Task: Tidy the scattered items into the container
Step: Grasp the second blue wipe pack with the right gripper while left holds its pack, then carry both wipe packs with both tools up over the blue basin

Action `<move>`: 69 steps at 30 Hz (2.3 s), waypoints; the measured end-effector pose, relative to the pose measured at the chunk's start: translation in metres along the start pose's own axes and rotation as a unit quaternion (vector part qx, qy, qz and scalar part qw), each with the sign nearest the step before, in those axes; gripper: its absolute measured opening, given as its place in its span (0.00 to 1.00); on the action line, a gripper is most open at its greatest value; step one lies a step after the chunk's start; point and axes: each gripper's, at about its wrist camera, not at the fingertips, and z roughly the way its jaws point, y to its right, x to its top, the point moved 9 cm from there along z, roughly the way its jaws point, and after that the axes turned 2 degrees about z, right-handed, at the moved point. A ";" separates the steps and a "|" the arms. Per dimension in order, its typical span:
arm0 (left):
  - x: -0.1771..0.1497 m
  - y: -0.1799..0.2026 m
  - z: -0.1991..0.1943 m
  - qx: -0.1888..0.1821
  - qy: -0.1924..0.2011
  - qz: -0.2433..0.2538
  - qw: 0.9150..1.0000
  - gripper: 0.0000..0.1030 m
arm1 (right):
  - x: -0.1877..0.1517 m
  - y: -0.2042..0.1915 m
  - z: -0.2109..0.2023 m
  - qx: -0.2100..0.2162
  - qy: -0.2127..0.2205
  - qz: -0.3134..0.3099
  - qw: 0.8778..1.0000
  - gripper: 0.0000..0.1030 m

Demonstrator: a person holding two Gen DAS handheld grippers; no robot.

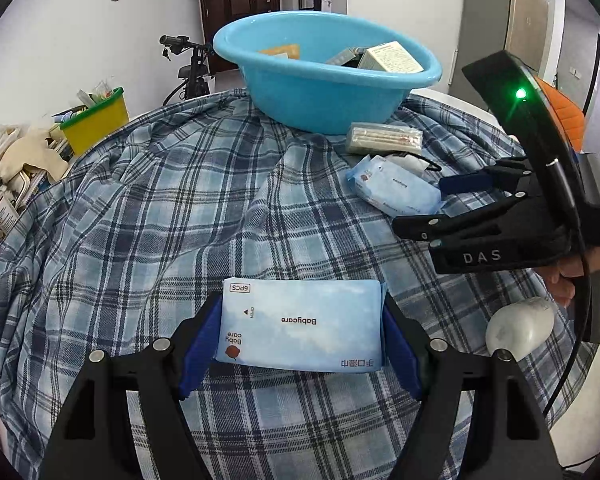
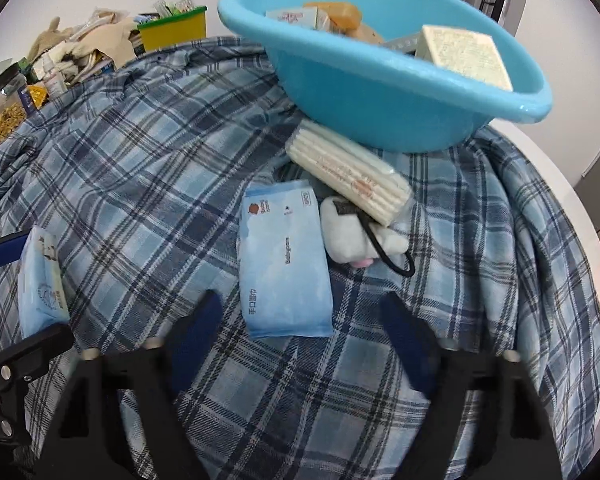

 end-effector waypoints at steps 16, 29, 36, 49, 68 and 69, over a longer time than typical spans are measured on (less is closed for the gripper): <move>-0.003 0.011 0.001 -0.014 -0.005 0.008 1.000 0.74 | -0.045 0.006 -0.045 0.041 0.015 0.017 0.999 0.39; -0.002 0.024 -0.006 -0.015 -0.002 0.022 1.000 0.74 | -0.050 -0.003 -0.034 0.049 0.015 0.016 0.999 0.48; -0.003 0.017 -0.007 -0.008 -0.004 0.018 1.000 0.74 | -0.035 -0.014 -0.025 0.040 0.027 0.005 0.999 0.55; -0.004 0.022 -0.006 -0.015 -0.008 0.022 1.000 0.74 | -0.034 -0.010 -0.043 0.043 0.058 0.008 0.997 0.32; -0.005 0.032 -0.006 -0.019 -0.010 0.030 0.999 0.74 | -0.048 -0.014 -0.031 0.050 0.031 -0.003 0.998 0.50; -0.005 0.032 -0.006 -0.020 -0.010 0.030 0.999 0.74 | -0.048 -0.014 -0.031 0.046 0.032 -0.004 0.998 0.47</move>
